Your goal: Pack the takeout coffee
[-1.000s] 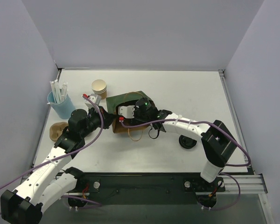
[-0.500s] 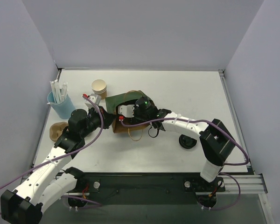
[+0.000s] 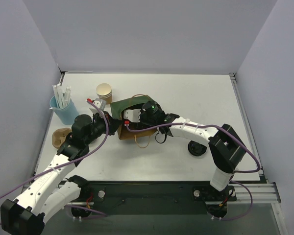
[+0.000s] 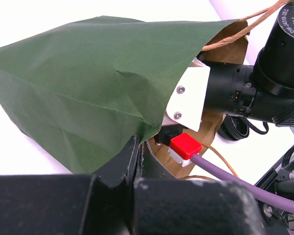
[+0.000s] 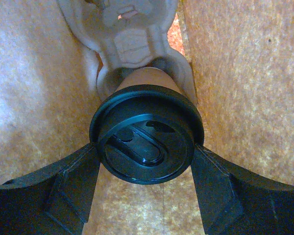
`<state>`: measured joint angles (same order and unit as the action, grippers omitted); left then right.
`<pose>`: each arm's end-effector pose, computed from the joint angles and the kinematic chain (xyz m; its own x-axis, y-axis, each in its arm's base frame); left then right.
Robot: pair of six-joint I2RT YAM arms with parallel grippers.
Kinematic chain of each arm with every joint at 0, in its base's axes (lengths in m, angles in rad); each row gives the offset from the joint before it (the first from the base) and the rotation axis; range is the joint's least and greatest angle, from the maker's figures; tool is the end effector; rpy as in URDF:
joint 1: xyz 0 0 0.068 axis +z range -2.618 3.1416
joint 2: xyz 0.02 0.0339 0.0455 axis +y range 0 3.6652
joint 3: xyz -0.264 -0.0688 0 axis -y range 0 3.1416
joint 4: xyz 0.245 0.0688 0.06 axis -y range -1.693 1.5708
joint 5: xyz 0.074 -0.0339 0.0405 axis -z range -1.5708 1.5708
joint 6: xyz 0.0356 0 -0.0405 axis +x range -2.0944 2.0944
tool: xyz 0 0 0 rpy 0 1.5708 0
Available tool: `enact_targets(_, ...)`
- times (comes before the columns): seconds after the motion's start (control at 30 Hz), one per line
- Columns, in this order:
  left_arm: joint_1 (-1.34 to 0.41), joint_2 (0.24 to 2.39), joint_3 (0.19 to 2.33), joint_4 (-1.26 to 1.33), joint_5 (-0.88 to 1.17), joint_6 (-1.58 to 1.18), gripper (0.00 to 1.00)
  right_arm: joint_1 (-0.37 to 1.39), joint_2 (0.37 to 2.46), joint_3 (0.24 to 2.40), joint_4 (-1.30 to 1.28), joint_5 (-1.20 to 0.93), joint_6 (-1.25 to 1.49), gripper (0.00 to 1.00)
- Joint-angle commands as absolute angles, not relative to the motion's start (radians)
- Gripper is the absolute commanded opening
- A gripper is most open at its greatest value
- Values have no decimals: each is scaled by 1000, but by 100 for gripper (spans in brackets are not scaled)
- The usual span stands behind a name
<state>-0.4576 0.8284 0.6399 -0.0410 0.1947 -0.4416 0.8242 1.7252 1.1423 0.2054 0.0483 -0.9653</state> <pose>0.1759 -0.0943 0.2963 -0.4420 -0.2497 -0.8616 0.4574 0.7634 -0.4560 0.2729 0.2924 0.2492 0.4353 -0.7388 -0.5145 -0.6058 0.1824 -0.7745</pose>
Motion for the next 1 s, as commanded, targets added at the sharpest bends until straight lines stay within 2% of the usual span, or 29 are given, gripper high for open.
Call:
enact_targets(0.0, -463, 813, 641, 2, 196, -440, 0, 818, 1730, 1190, 222, 15, -940, 22)
enact_targets(0.6, -463, 796, 634, -32, 196, -430, 0, 807, 1766, 1241, 152, -35, -891, 22)
enact_targets(0.97, -463, 796, 629, -35, 193, -428, 0, 792, 1796, 1262, 137, -44, -871, 27)
